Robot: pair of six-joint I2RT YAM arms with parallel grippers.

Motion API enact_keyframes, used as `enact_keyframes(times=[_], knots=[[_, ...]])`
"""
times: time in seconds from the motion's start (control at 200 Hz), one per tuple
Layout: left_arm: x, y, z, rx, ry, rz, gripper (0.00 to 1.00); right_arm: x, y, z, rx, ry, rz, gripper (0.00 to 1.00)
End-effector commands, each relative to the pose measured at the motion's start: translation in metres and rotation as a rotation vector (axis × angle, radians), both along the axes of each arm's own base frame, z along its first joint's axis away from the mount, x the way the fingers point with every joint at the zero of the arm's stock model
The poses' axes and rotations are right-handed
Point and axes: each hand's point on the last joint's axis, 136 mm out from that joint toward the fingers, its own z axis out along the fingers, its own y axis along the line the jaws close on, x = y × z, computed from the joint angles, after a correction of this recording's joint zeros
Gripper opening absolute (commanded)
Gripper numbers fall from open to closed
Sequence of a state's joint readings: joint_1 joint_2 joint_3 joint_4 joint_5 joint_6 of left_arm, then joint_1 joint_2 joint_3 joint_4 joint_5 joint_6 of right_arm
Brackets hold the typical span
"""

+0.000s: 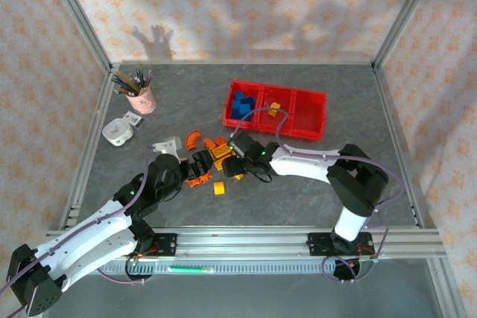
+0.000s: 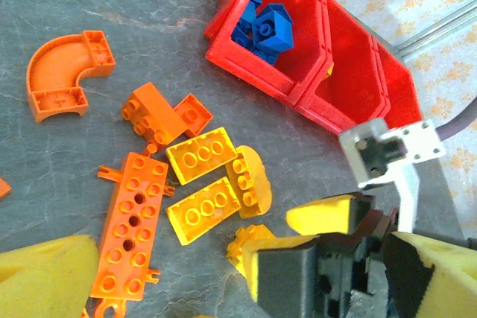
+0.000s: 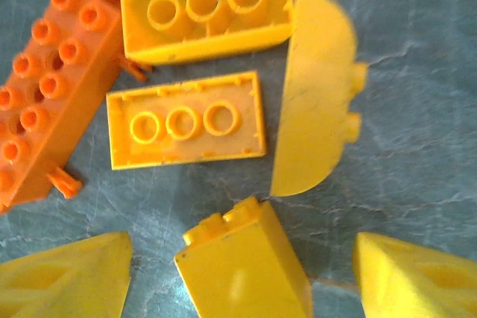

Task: Sort the legos into containers by color
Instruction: Pick up the lego from the center of the table.

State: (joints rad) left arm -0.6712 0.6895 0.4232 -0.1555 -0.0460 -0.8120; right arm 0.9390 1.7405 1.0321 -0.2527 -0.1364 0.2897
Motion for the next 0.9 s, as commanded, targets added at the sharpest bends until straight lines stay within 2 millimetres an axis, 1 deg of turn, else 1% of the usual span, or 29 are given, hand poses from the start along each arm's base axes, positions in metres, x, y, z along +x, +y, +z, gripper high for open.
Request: enact_keyframes(times=[0.0,0.08,0.185,0.265,0.36,0.465,0.681,0.791,0.896], knots=[[-0.002,0.012,-0.007,0.027,0.019,0.044,0.99,-0.007,0.007,-0.004,-0.013,0.002,0.037,0.75],[-0.003,0.013,-0.007,0.023,0.016,0.045,0.99,-0.011,0.004,-0.008,-0.038,-0.001,0.032,0.72],[-0.003,0.013,-0.009,0.021,0.017,0.046,0.99,-0.013,-0.001,-0.011,-0.071,-0.016,0.011,0.68],[-0.002,0.012,-0.009,0.021,0.017,0.046,0.99,-0.014,-0.001,-0.013,-0.078,-0.015,0.013,0.64],[-0.002,0.012,-0.008,0.020,0.015,0.043,0.99,-0.013,-0.001,-0.015,-0.089,-0.022,0.006,0.59],[-0.002,0.011,-0.007,0.020,0.013,0.040,0.99,-0.009,-0.006,-0.020,-0.126,-0.029,-0.017,0.54],[-0.001,0.011,-0.004,0.018,0.008,0.038,0.99,-0.007,-0.010,-0.021,-0.150,-0.041,-0.032,0.41],[-0.001,0.008,0.000,0.014,0.001,0.028,0.99,-0.006,-0.011,-0.015,-0.140,-0.048,-0.037,0.36],[0.001,0.005,0.003,0.008,-0.004,0.017,0.99,-0.006,-0.011,0.001,-0.102,-0.067,-0.047,0.33]])
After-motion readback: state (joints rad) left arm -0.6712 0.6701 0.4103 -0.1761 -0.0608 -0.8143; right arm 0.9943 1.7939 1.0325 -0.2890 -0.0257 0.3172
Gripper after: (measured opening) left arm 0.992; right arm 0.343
